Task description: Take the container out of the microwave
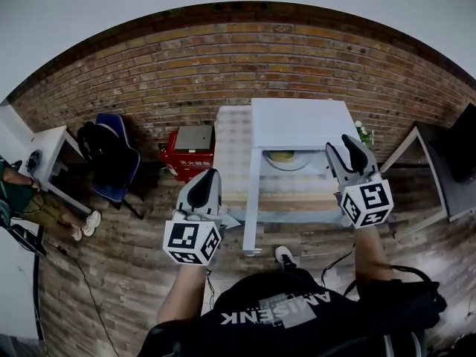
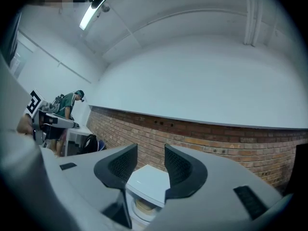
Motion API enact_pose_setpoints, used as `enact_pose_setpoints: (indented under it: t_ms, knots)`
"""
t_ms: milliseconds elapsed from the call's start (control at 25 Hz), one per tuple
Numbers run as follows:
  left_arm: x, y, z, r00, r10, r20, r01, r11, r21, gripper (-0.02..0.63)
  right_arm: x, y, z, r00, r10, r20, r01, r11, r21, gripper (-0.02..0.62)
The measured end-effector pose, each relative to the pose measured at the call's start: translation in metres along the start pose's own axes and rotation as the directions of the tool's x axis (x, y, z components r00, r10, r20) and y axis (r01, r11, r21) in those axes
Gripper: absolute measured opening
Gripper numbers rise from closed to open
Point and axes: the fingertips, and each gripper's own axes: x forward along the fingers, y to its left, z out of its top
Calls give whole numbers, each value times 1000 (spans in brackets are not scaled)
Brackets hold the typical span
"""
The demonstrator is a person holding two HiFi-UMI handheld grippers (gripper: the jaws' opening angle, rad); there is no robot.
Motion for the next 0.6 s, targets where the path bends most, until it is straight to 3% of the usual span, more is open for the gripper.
enact_pose_setpoints:
  t_ms: [400, 600]
  knots:
    - [44, -6, -4, 997, 67, -42, -66, 998, 11, 14, 64, -32, -25, 990, 138, -4, -138, 990, 14, 199]
    - [67, -15, -18, 994, 83, -74, -81, 996, 32, 14, 84, -35, -49, 980, 199, -5, -199, 980, -25, 122]
